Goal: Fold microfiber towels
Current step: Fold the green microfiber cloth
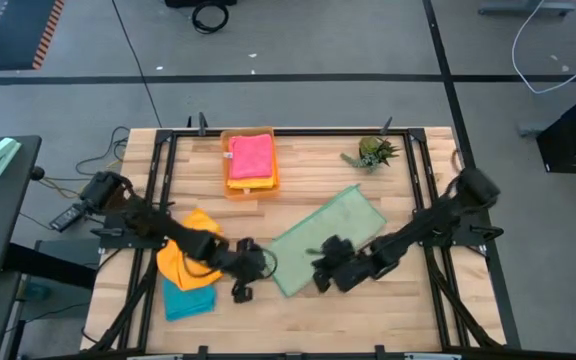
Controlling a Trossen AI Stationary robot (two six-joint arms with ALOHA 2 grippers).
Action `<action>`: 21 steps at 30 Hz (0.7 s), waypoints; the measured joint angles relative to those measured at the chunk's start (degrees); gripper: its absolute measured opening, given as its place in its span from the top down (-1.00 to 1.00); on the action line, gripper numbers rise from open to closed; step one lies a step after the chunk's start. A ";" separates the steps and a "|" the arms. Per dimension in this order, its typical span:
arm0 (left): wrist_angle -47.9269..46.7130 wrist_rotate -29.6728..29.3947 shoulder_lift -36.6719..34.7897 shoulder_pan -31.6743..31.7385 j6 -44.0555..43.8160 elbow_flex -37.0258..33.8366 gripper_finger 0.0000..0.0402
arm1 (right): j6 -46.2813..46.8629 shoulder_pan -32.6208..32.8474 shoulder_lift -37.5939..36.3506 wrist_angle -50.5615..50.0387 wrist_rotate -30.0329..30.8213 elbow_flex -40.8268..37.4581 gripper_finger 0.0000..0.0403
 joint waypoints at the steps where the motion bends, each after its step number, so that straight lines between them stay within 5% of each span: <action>1: 1.81 -2.89 0.00 -1.43 -0.51 -1.15 0.98 | -0.88 0.28 2.33 0.02 -0.11 2.50 0.99; 10: 8.80 -14.84 3.18 -5.98 -1.47 -5.67 0.98 | 1.51 1.75 16.97 -0.54 -1.44 18.58 0.99; 21: 13.68 -19.11 6.36 -5.73 2.91 -5.30 0.99 | 10.34 3.83 20.32 -5.25 -1.49 20.85 0.99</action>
